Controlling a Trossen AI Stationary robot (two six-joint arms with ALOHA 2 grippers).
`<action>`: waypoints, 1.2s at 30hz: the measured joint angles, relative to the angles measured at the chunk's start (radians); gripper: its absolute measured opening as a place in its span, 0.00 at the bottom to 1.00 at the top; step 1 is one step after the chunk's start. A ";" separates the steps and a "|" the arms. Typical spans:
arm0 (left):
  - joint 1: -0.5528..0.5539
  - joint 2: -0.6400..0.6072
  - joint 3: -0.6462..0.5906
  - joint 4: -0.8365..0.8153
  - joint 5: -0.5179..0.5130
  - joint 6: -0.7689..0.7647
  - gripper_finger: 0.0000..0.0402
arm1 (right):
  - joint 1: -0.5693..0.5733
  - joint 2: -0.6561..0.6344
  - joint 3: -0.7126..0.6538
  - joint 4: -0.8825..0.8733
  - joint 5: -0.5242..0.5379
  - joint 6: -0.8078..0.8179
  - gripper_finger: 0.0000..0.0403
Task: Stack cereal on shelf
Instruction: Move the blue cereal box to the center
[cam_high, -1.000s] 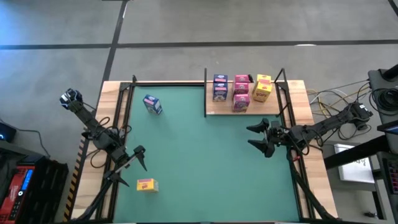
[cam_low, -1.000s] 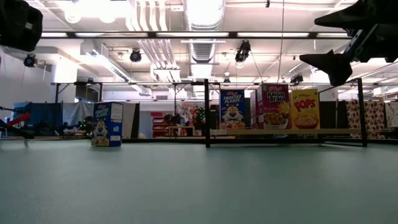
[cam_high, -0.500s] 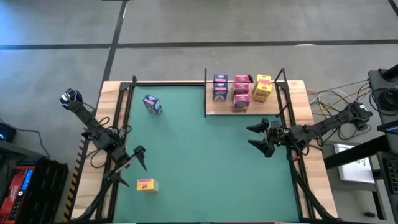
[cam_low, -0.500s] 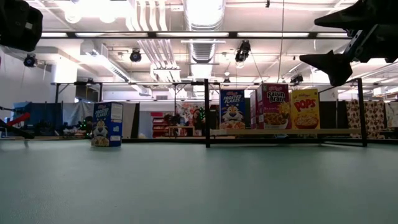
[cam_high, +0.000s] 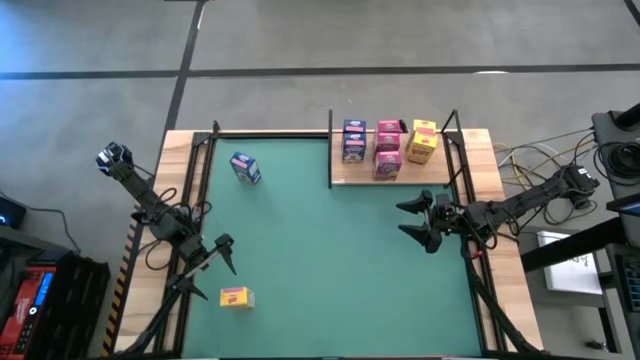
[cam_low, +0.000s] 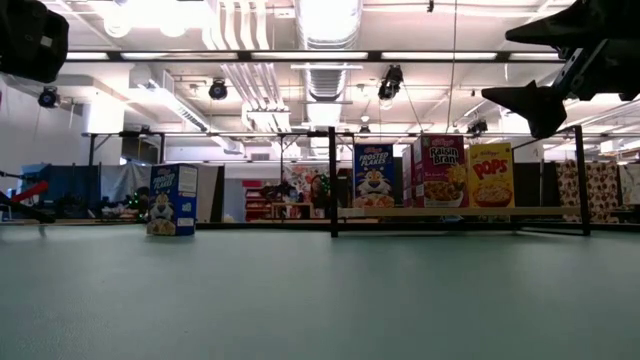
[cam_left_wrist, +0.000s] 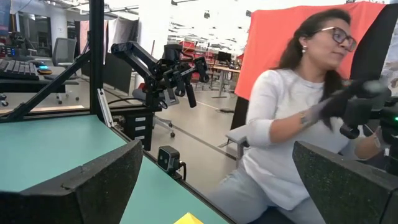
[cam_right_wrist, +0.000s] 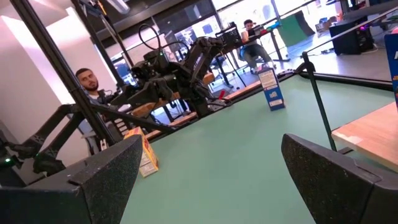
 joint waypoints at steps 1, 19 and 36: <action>0.000 0.000 0.000 0.000 0.000 0.000 0.99 | 0.000 0.000 0.000 0.000 0.000 0.000 0.93; 0.000 0.003 0.000 -0.009 -0.016 -0.013 0.99 | 0.000 0.000 0.000 0.000 0.000 0.000 0.93; 0.000 0.102 0.000 -0.145 -0.433 -0.883 0.99 | 0.000 0.000 0.000 0.000 0.000 0.000 0.93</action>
